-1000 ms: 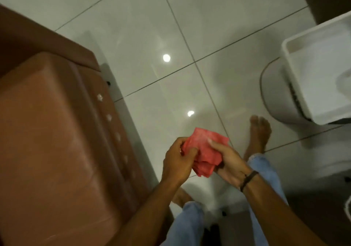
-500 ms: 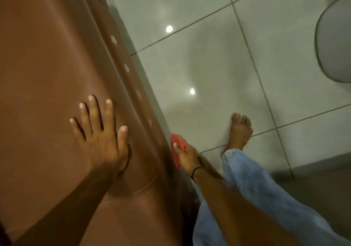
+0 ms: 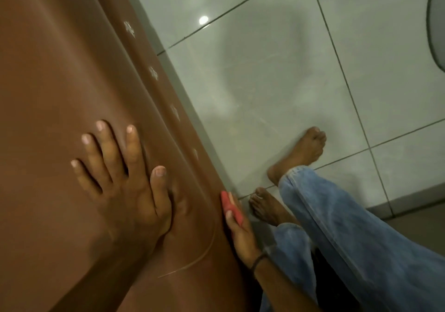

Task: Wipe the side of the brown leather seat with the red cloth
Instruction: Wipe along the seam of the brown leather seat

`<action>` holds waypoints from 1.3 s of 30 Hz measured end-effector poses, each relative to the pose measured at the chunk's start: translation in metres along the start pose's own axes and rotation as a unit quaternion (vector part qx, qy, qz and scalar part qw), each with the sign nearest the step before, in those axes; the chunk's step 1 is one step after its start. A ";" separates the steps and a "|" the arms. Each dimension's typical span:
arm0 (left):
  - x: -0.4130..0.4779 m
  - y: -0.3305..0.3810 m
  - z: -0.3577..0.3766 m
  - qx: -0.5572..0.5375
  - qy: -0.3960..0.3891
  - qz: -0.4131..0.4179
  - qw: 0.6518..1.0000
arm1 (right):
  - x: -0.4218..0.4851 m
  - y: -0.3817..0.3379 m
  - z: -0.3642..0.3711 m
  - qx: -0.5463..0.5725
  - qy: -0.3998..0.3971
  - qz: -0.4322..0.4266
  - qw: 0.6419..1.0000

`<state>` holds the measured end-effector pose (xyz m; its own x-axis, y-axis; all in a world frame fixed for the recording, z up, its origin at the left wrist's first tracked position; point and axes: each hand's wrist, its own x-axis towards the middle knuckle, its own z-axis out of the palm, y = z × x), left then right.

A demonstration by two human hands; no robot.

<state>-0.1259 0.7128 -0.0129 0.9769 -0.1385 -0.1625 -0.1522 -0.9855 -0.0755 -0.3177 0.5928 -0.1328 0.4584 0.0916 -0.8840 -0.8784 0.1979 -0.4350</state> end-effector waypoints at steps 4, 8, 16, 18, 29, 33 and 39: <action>-0.001 0.001 -0.005 -0.002 -0.020 -0.006 1.000 | 0.074 -0.090 0.006 -0.004 -0.003 0.002 1.000; 0.003 0.004 -0.010 0.008 -0.042 -0.005 0.999 | 0.086 -0.139 0.034 -0.061 -0.041 -0.161 0.984; 0.004 0.001 -0.024 0.021 -0.080 0.002 0.997 | -0.001 -0.030 0.010 -0.051 -0.009 -0.055 0.997; 0.004 -0.002 -0.026 0.014 -0.080 0.012 0.997 | 0.031 -0.063 0.010 -0.023 0.008 -0.025 0.999; 0.104 -0.033 -0.035 -0.101 0.007 -0.024 0.995 | 0.030 -0.085 0.024 -0.019 -0.027 -0.122 0.992; 0.155 -0.039 -0.031 -0.089 0.045 -0.056 0.993 | 0.074 -0.118 0.017 0.002 -0.008 -0.011 1.000; 0.156 -0.035 -0.019 -0.046 0.068 -0.065 0.995 | 0.153 -0.230 0.056 -0.002 -0.001 -0.154 0.988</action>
<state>0.0345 0.7234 -0.0165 0.9996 -0.0153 -0.0227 -0.0152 -0.9999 0.0042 -0.0381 0.6157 -0.1581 0.7047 0.0304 -0.7089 -0.6975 0.2132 -0.6842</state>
